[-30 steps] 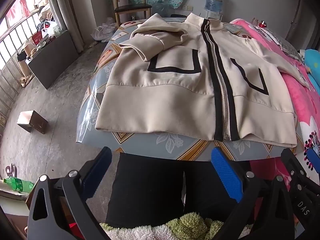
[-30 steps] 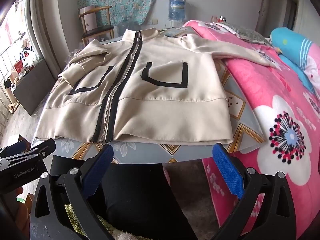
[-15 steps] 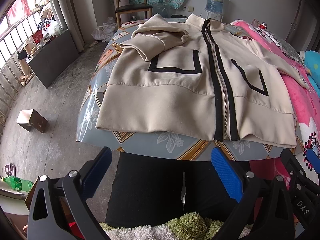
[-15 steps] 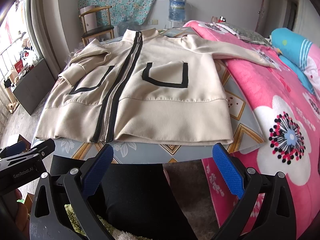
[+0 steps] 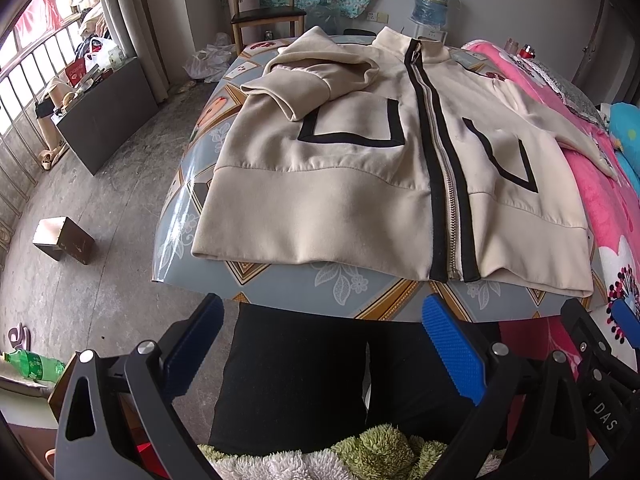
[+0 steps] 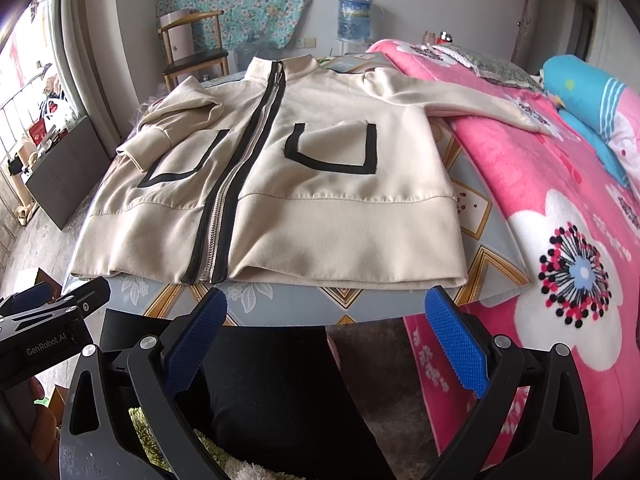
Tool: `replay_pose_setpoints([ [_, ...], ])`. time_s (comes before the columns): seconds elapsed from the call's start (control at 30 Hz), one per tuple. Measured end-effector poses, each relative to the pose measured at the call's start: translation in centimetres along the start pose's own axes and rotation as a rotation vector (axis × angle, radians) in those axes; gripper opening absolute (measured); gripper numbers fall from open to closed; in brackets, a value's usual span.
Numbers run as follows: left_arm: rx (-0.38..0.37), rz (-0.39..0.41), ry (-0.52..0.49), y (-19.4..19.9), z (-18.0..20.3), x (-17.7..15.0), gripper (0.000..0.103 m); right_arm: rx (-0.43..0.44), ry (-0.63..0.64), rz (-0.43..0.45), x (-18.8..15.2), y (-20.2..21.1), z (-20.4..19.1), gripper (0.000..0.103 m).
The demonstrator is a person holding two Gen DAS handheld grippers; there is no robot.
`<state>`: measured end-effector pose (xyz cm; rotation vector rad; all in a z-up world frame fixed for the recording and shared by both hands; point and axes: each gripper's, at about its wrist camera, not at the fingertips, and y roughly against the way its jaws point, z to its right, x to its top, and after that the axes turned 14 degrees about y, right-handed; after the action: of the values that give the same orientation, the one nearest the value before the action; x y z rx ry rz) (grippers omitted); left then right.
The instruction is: Fold large clothes
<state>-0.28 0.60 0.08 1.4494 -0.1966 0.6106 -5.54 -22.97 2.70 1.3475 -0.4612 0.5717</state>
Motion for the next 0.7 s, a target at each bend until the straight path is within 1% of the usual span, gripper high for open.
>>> replay_pose_setpoints([
  [0.7, -0.001, -0.005, 0.005, -0.30, -0.10, -0.06, 0.098, 0.000, -0.002, -0.001, 0.00, -0.04, 0.02, 0.096],
])
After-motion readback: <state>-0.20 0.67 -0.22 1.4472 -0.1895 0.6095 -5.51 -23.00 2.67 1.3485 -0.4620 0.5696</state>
